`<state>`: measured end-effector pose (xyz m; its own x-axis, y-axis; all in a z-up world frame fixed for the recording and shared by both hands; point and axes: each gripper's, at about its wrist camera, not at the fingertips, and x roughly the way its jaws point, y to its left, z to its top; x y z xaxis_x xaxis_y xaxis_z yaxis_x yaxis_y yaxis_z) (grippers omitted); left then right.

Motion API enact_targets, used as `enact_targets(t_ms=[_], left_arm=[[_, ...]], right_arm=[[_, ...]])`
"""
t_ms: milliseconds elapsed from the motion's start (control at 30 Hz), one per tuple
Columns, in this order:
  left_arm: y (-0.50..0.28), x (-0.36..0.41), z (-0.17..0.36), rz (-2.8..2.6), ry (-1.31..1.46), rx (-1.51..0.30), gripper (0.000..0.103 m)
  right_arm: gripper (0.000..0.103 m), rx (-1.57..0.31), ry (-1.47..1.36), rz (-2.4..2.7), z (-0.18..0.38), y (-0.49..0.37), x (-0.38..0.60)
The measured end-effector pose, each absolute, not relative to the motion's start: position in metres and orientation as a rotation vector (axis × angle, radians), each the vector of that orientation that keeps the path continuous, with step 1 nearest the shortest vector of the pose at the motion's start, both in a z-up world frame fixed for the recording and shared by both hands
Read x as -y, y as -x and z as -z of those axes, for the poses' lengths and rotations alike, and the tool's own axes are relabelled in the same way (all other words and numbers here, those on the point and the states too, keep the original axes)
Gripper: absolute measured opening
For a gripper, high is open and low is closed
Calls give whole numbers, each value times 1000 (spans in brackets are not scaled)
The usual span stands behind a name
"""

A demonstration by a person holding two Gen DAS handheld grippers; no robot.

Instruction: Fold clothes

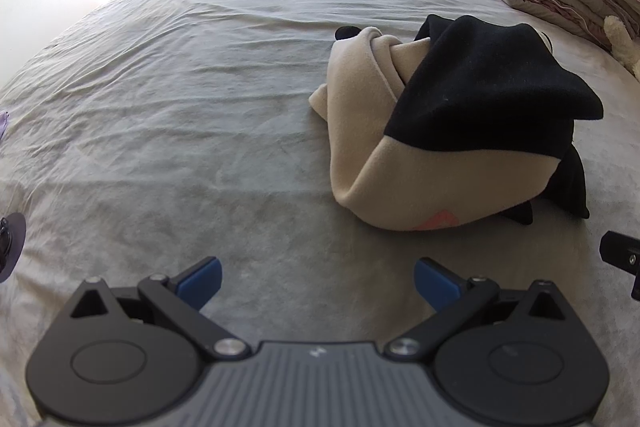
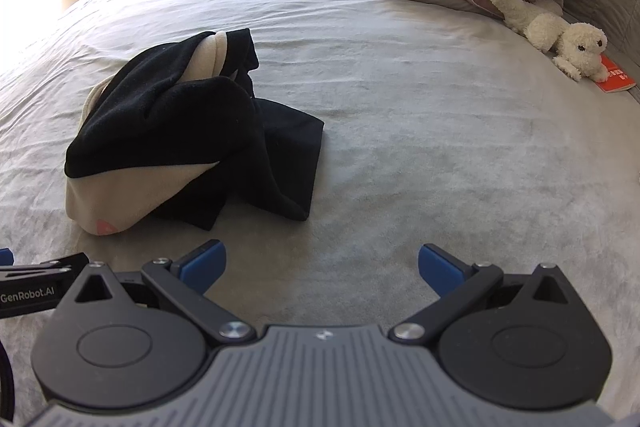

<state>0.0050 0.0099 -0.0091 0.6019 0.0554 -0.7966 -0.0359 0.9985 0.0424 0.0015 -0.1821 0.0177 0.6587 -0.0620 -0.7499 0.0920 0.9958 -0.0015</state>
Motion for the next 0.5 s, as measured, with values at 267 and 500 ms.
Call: enact_targets(t_ms=[267, 500], left_arm=[[-5, -10, 10, -54, -27, -927, 102], [-5, -10, 10, -52, -32, -931, 102]], right_arm=[[103, -851, -34, 86, -18, -1, 182], [103, -856, -28, 85, -17, -2, 182]])
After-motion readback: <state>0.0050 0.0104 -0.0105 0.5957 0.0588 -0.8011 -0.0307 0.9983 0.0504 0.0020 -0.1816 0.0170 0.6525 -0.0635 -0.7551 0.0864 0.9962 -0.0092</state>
